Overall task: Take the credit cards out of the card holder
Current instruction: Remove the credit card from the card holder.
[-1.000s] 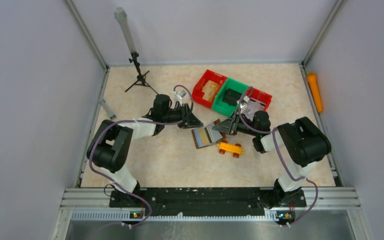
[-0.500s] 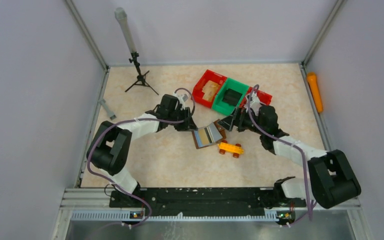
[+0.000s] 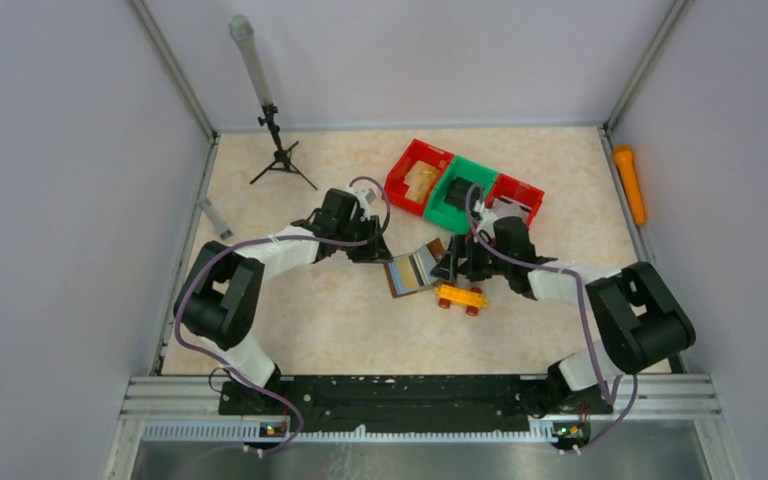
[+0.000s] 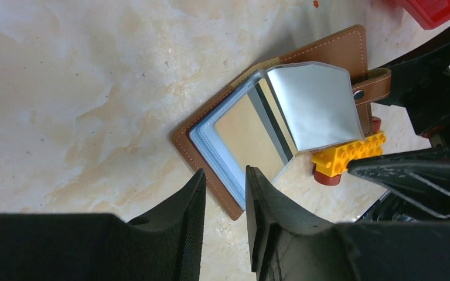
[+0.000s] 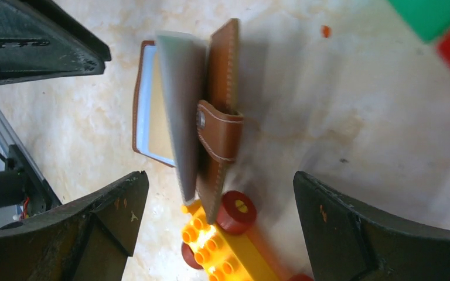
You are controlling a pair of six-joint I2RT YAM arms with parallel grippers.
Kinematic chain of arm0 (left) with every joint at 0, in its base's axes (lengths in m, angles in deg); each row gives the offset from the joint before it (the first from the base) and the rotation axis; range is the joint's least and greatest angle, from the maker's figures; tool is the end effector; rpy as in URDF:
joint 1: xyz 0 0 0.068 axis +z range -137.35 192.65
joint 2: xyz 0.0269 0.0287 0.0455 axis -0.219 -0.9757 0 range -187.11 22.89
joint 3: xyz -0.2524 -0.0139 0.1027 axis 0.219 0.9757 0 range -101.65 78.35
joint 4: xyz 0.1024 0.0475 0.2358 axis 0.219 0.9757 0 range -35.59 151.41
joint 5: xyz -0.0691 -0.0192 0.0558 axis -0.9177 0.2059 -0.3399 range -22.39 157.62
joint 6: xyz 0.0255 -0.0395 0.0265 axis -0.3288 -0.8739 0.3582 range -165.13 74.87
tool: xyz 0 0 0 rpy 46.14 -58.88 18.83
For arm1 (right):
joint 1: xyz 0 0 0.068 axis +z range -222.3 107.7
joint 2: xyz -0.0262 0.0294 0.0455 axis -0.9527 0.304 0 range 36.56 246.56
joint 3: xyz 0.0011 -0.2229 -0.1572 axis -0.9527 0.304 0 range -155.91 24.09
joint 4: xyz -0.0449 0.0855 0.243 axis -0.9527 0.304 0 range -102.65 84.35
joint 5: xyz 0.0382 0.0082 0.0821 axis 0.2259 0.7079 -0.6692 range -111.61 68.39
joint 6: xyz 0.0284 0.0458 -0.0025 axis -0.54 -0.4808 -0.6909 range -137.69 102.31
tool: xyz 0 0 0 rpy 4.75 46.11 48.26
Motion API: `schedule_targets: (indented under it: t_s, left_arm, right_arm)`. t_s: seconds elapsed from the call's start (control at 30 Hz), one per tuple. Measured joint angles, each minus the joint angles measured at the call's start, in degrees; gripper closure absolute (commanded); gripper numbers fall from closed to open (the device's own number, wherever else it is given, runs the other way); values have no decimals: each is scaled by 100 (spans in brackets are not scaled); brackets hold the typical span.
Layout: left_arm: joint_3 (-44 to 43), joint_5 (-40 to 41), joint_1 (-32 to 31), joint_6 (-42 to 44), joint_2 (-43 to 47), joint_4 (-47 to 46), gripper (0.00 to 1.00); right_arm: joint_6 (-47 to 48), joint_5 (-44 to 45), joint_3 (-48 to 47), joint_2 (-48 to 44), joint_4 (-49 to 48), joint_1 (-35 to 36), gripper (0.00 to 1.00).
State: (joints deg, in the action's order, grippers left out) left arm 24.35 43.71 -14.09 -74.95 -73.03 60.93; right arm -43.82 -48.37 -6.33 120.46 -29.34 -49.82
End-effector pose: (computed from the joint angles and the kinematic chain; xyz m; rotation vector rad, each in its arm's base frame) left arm 0.2973 -0.1660 0.1773 0.1357 2.5424 -0.9295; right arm 0.2441 0.1183 0.1513 -0.2002 2.3030 0.9709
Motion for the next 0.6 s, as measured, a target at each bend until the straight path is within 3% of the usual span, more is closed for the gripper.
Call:
schedule_targets:
  t_s: [0.13, 0.3, 0.5, 0.53, 0.6]
  left_arm:
    - [0, 17, 0, 0, 0, -2, 66]
    - [0, 17, 0, 0, 0, 0, 66]
    - [0, 22, -4, 0, 2, -4, 67]
    - [2, 26, -4, 0, 7, -2, 66]
    - [26, 52, -4, -4, 35, -31, 64]
  right_arm:
    - [101, -57, -212, 260, 17, 289, 12]
    - [160, 46, -503, 601, 31, 415, 33]
    - [131, 317, -793, 957, 92, 505, 95]
    - [90, 341, -798, 970, 81, 522, 100]
    - [31, 354, -800, 970, 72, 544, 100]
